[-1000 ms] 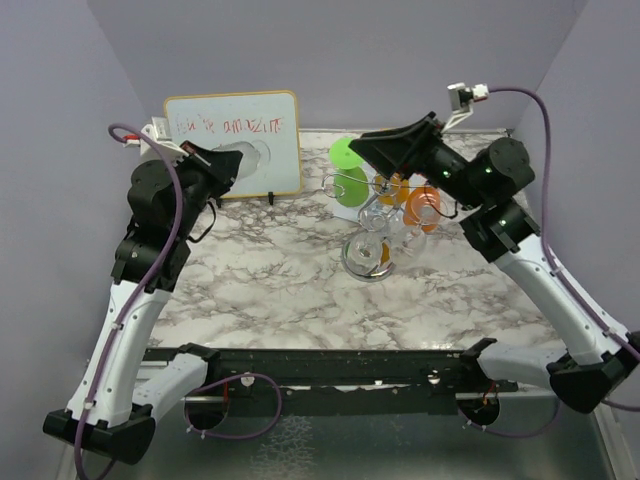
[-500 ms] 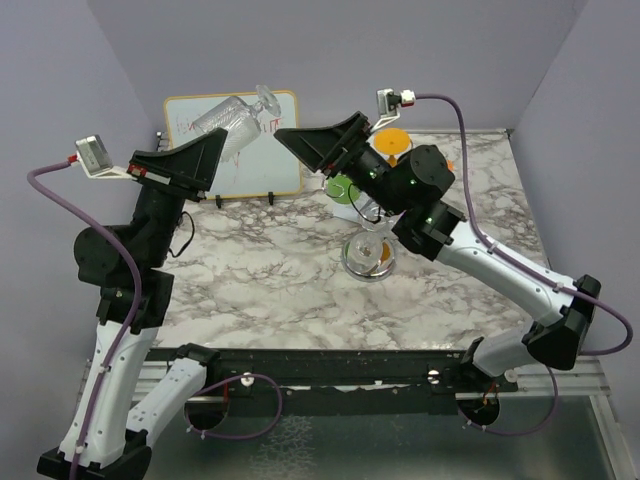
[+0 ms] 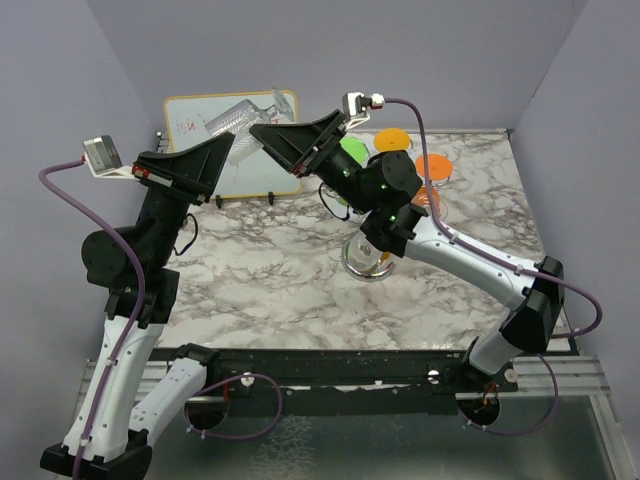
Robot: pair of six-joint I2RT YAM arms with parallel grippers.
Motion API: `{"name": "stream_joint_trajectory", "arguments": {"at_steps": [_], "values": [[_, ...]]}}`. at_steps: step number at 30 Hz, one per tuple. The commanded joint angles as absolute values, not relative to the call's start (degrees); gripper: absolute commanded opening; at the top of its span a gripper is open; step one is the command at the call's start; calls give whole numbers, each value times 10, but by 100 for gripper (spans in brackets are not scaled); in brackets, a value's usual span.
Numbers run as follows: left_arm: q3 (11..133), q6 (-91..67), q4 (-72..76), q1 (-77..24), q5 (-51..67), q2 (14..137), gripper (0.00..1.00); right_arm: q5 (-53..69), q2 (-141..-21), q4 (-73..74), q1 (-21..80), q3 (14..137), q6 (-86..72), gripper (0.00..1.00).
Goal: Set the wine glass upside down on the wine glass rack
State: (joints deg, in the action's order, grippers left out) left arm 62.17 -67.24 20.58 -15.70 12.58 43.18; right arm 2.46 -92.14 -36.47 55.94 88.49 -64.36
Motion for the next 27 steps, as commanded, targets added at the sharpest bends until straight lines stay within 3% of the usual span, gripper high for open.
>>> {"name": "stream_joint_trajectory", "arguments": {"at_steps": [1,12,16,20,22,27], "values": [[621,-707,272,-155,153,418,0,49,-935,-428,565,908,-671,92],[595,-717,276,-155,161,416,0,78,-969,-395,569,970,-672,90],[586,-715,277,-155,159,419,0,83,-968,-388,570,968,-664,76],[579,-712,276,-155,161,418,1,78,-959,-386,570,961,-644,51],[574,-711,276,-155,162,415,11,70,-951,-381,570,954,-628,44],[564,-688,256,-155,186,405,63,34,-916,-356,569,931,-549,36]]}}
